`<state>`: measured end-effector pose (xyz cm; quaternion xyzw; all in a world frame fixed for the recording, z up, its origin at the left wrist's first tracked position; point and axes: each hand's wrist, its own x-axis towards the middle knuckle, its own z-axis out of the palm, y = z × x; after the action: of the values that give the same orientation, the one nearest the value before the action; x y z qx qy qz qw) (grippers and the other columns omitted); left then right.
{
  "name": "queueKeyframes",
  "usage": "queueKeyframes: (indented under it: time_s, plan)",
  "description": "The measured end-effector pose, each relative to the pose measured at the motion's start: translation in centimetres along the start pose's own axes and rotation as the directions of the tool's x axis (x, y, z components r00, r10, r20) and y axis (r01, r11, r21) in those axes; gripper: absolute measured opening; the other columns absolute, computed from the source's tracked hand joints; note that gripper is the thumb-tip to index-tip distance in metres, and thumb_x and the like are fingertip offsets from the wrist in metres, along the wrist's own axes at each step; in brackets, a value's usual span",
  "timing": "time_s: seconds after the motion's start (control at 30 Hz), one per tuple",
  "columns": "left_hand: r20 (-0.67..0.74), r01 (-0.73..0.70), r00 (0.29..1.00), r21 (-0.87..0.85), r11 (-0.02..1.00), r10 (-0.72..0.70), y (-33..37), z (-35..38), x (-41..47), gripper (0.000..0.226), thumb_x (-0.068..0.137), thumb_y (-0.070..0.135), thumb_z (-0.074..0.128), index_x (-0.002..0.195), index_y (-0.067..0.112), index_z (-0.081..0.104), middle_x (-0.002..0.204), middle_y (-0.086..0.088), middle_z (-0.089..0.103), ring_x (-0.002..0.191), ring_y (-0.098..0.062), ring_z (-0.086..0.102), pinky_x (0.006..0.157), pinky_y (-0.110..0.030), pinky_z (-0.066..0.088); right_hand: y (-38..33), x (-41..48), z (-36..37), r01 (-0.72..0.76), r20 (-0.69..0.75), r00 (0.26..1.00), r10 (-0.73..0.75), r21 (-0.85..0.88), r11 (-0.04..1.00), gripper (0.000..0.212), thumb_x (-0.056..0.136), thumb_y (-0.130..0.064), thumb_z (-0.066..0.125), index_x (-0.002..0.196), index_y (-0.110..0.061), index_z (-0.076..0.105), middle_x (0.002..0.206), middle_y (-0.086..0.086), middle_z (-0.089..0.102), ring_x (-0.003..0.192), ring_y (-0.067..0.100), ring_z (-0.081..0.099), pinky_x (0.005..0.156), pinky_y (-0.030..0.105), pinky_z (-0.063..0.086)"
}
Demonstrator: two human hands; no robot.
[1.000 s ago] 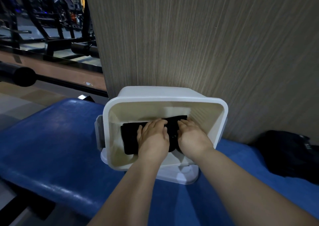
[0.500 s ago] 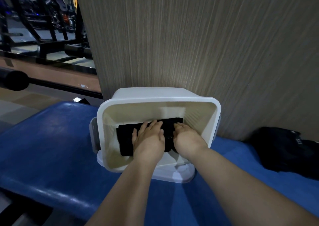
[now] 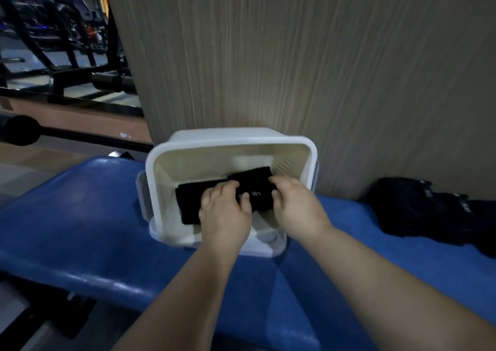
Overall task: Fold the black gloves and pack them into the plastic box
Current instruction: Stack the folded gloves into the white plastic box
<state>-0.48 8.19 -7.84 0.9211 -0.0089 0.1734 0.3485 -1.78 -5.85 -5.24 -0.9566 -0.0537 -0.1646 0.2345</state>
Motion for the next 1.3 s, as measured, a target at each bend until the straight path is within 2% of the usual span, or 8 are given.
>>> queueKeyframes:
  time_s: [0.2,0.27,0.33,0.5,0.67,0.9,1.13,1.3]
  plan:
    - [0.032,0.067,0.997,-0.043,0.997,-0.066,2.4,1.2,-4.3,0.035,0.090,0.032,0.057,0.121,0.017,0.051,0.128,-0.005,0.045,0.121,-0.026,0.033,0.097,-0.037,0.029,3.9,-6.4,-3.1,-0.053,-0.079,0.996,0.051,-0.021,0.998,0.023,0.089,-0.017,0.057,0.111,-0.018,0.067,0.106,0.001,0.066,0.094,0.019,0.063,0.085,0.033,0.051]
    - [0.012,0.068,0.998,-0.070,0.995,-0.067,3.4,1.8,-5.6,0.038,0.087,0.030,0.060,0.120,0.015,0.050,0.129,-0.005,0.040,0.121,-0.025,0.031,0.099,-0.036,0.025,6.1,-8.3,-3.8,-0.120,-0.093,0.989,0.116,-0.029,0.992,0.021,0.088,-0.018,0.060,0.107,-0.018,0.068,0.104,0.000,0.067,0.092,0.017,0.064,0.084,0.033,0.051]
    - [0.025,0.054,0.998,-0.076,0.996,-0.052,4.4,2.6,-6.8,0.039,0.087,0.030,0.061,0.121,0.016,0.048,0.129,-0.003,0.038,0.121,-0.024,0.030,0.102,-0.036,0.022,8.3,-10.0,-4.6,-0.214,-0.100,0.972,0.210,-0.028,0.976,0.021,0.088,-0.018,0.061,0.107,-0.017,0.068,0.106,-0.001,0.066,0.092,0.015,0.063,0.081,0.026,0.048]
    - [0.207,-0.004,0.978,-0.065,0.998,0.017,7.1,5.6,-9.1,0.036,0.091,0.032,0.056,0.122,0.018,0.045,0.126,0.000,0.039,0.121,-0.020,0.030,0.099,-0.030,0.023,13.2,-12.1,-6.6,-0.421,-0.146,0.893,0.425,0.063,0.905,0.021,0.091,-0.024,0.059,0.110,-0.021,0.066,0.105,-0.005,0.064,0.082,0.008,0.056,0.073,0.022,0.043]
    - [0.358,-0.001,0.933,-0.122,0.993,0.045,11.2,9.5,-10.0,0.031,0.093,0.034,0.053,0.120,0.019,0.049,0.124,0.000,0.047,0.121,-0.021,0.036,0.099,-0.031,0.030,16.5,-12.0,-7.6,-0.494,-0.223,0.828,0.514,0.143,0.858,0.021,0.092,-0.028,0.056,0.111,-0.023,0.065,0.103,-0.005,0.065,0.084,0.010,0.057,0.072,0.025,0.045]
    - [0.461,0.068,0.887,-0.151,0.986,0.009,16.6,14.7,-8.5,0.035,0.095,0.041,0.049,0.122,0.018,0.053,0.127,-0.002,0.054,0.124,-0.023,0.040,0.101,-0.032,0.033,19.3,-11.2,-8.8,-0.480,-0.307,0.799,0.518,0.194,0.856,0.022,0.090,-0.028,0.059,0.110,-0.020,0.065,0.100,-0.003,0.067,0.089,0.017,0.061,0.079,0.031,0.049]
    - [0.444,0.135,0.896,-0.216,0.967,-0.026,20.4,17.5,-7.1,0.032,0.095,0.044,0.046,0.108,0.017,0.058,0.119,-0.006,0.060,0.118,-0.027,0.049,0.098,-0.040,0.042,20.7,-11.0,-9.3,-0.482,-0.278,0.797,0.536,0.241,0.842,0.022,0.090,-0.029,0.059,0.110,-0.022,0.065,0.103,-0.002,0.067,0.093,0.017,0.060,0.078,0.028,0.047]
    - [0.533,0.295,0.841,-0.306,0.905,-0.094,22.1,18.2,-6.2,0.037,0.095,0.049,0.044,0.098,0.014,0.056,0.106,-0.009,0.063,0.101,-0.028,0.057,0.088,-0.039,0.048,21.0,-11.0,-9.4,-0.492,-0.220,0.808,0.546,0.259,0.831,0.027,0.092,-0.029,0.057,0.118,-0.022,0.061,0.112,-0.001,0.063,0.100,0.015,0.058,0.078,0.025,0.043]
